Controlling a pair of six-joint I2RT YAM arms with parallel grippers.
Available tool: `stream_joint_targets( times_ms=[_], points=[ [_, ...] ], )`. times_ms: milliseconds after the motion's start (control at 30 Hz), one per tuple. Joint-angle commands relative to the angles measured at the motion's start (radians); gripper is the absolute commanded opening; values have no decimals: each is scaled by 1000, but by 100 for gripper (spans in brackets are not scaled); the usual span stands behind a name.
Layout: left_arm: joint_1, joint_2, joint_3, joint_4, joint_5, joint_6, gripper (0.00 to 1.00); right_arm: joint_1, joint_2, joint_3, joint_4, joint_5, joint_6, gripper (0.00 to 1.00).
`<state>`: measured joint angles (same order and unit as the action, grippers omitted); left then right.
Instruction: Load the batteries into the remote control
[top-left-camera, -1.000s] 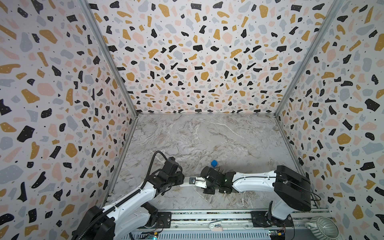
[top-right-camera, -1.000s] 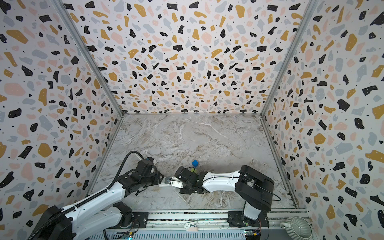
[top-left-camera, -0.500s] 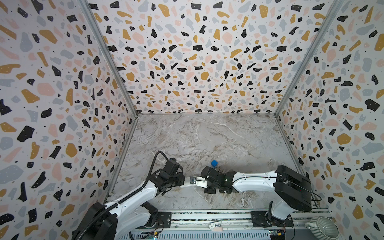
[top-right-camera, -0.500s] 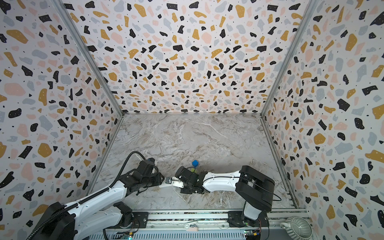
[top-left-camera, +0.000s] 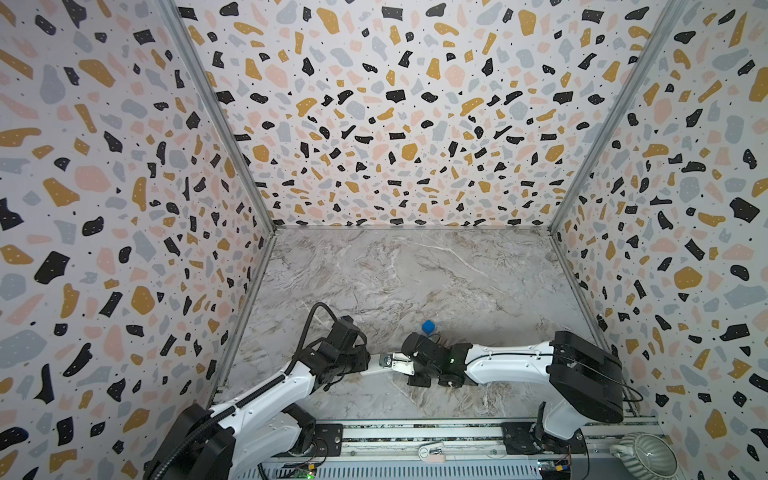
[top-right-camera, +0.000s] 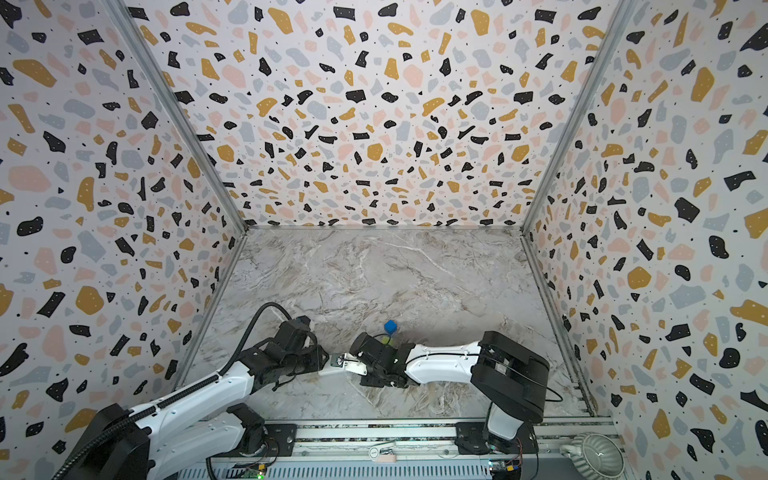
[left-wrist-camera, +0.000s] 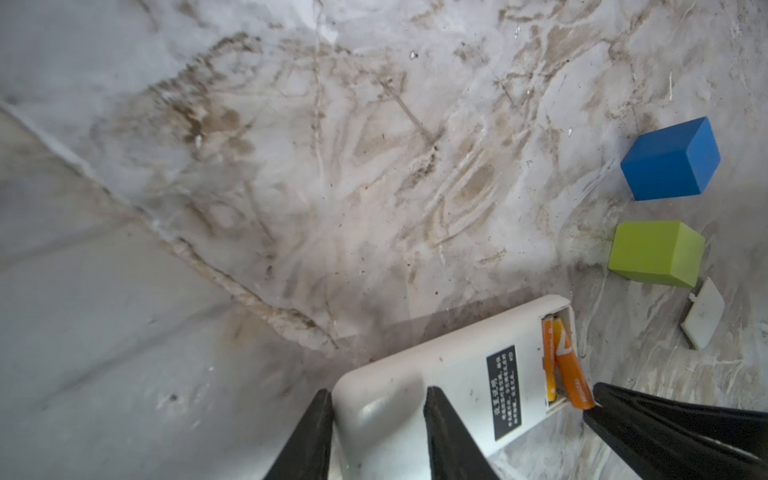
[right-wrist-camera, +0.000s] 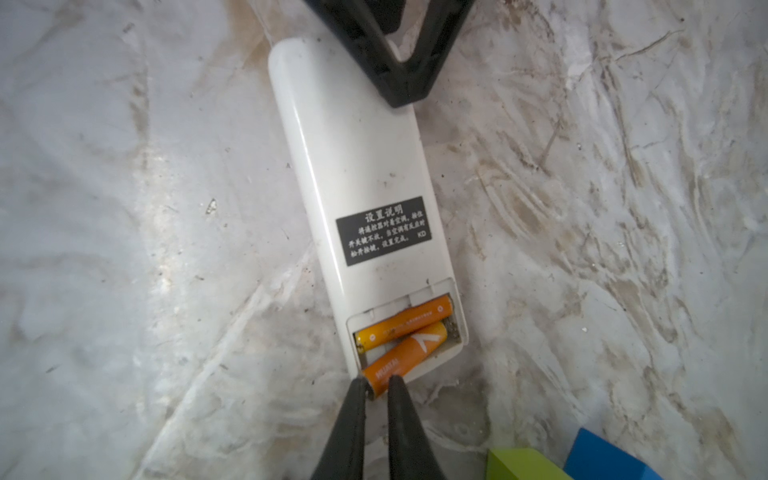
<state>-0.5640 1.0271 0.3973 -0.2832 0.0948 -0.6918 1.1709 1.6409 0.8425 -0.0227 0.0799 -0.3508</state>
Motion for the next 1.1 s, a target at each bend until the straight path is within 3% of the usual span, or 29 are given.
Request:
stream_joint_targets(
  times_ms=[0, 533, 733, 900, 1067],
  points=[
    [-5, 3, -9, 13, 2, 9, 38, -5, -15, -1, 13, 13, -1, 15],
    [-5, 4, -3, 9, 3, 14, 38, -22, 29, 4, 12, 7, -2, 15],
    [-9, -46, 27, -53, -45, -3, 61, -23, 19, 0, 7, 5, -3, 15],
    [-43, -88, 43, -127, -88, -41, 61, -22, 10, -3, 8, -6, -1, 15],
    [-64, -126, 3, -129, -62, -97, 59, -21, -13, -16, 22, -17, 5, 15]
  ],
)
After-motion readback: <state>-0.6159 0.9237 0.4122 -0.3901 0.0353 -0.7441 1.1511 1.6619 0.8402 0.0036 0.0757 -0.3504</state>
